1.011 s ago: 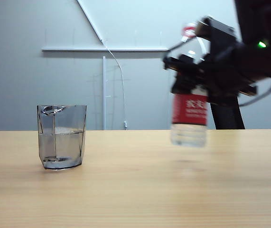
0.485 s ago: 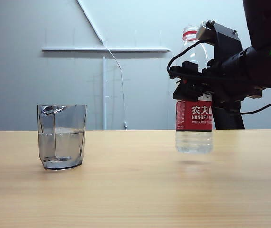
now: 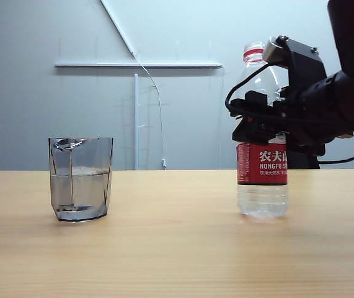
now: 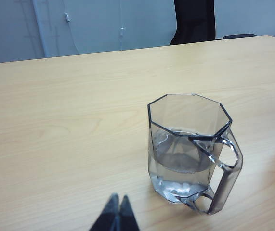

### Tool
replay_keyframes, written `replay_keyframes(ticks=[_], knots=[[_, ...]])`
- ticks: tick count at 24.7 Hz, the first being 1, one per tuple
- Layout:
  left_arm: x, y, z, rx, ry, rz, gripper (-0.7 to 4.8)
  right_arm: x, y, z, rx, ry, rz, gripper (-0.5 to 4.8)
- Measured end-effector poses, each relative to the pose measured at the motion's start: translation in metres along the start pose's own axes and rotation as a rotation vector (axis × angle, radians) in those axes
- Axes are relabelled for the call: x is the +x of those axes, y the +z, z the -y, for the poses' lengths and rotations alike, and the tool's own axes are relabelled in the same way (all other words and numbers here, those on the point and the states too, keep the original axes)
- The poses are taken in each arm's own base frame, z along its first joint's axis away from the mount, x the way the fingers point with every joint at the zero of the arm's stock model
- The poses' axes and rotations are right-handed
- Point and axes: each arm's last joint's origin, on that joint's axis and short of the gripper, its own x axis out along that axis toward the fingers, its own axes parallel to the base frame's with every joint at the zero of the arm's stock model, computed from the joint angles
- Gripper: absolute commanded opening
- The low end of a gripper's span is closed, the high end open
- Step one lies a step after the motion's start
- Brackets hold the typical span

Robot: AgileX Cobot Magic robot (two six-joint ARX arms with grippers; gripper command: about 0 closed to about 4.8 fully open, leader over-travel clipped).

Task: Pick up the mineral water bottle on the table and pour water into the mug until it's half full.

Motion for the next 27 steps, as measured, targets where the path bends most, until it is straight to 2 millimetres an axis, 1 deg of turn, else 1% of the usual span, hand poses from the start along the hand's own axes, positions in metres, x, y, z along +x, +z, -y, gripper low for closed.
replay_keyframes(ticks=[5,7,9,11,13,14,16,19,23,26,27], knots=[[0.0,0.0,0.0,0.0,0.0,0.0,-0.02,-0.008,-0.006,0.002,0.002,0.005,0.019,2.67],[0.0,0.0,0.0,0.0,0.0,0.0,-0.02,-0.011,-0.008,0.003,0.002,0.006,0.022,2.84],[0.0,0.0,0.0,0.0,0.0,0.0,-0.02,-0.015,-0.011,0.003,0.002,0.01,0.026,2.9],[0.0,0.0,0.0,0.0,0.0,0.0,-0.02,-0.017,-0.013,0.004,0.003,0.017,0.03,3.38],[0.0,0.0,0.0,0.0,0.0,0.0,-0.02,-0.019,-0.014,0.004,0.0,0.023,0.034,3.71],[0.0,0.0,0.0,0.0,0.0,0.0,-0.02,-0.019,-0.014,0.004,0.002,0.026,0.032,3.79],[0.0,0.0,0.0,0.0,0.0,0.0,-0.02,-0.02,-0.019,0.005,-0.001,0.034,0.005,4.08],[0.0,0.0,0.0,0.0,0.0,0.0,-0.02,-0.021,-0.019,0.005,-0.001,0.034,0.0,4.75],[0.0,0.0,0.0,0.0,0.0,0.0,-0.02,-0.021,-0.022,0.005,-0.002,0.032,-0.018,4.79],[0.0,0.0,0.0,0.0,0.0,0.0,-0.02,-0.023,-0.023,0.004,-0.002,0.084,-0.026,4.79],[0.0,0.0,0.0,0.0,0.0,0.0,-0.02,-0.027,-0.024,0.003,-0.003,0.098,-0.024,4.79]])
